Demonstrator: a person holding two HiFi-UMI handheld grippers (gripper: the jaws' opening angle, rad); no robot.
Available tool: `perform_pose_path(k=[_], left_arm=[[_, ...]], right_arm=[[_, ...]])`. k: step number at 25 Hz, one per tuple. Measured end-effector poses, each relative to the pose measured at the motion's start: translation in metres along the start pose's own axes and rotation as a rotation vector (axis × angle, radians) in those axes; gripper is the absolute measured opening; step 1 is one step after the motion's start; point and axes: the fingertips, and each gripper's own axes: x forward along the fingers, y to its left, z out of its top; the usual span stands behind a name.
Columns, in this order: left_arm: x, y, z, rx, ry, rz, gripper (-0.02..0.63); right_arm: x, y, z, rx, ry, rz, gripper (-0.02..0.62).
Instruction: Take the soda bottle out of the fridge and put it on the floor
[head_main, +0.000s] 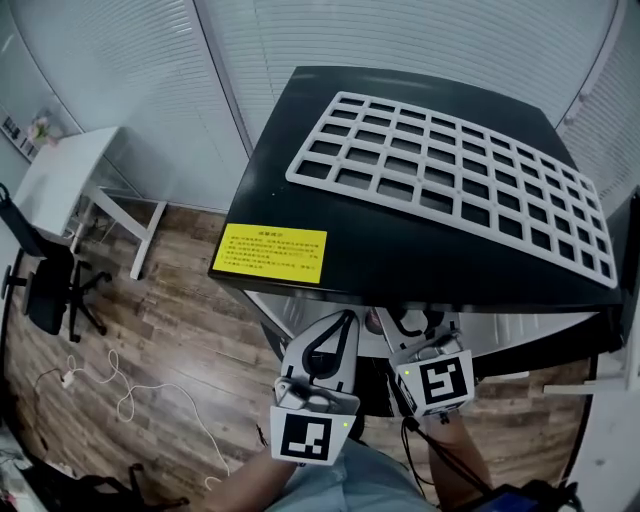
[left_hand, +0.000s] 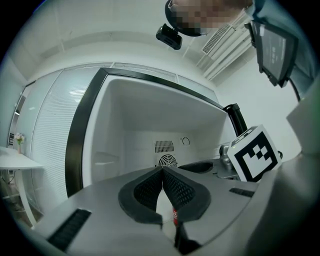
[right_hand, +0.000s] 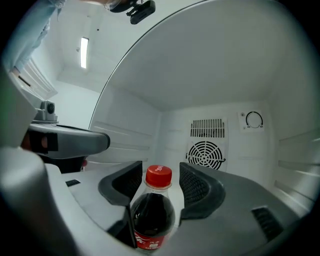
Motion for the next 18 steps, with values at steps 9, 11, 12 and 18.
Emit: perform_pose_path(k=[9, 11, 12, 18], left_arm=[[0.013, 0.018, -0.001, 0.003, 0.020, -0.005, 0.017], [0.008, 0.014, -0.005, 0.007, 0.022, -0.007, 0.017], [0.007, 0.013, -0.006, 0.006, 0.023, -0.007, 0.017], [0.003, 0.023, -0.012, -0.005, 0.023, 0.000, 0.017]], right_arm=[[0.031, 0.001, 0.001, -0.019, 0.030, 0.028, 0.222], [0.026, 0.004, -0.004, -0.018, 0.028, 0.028, 0.212], [0.025, 0.006, -0.005, -0.018, 0.031, 0.030, 0.207], [0.037, 0.016, -0.006, -0.030, 0.034, 0.040, 0.172]])
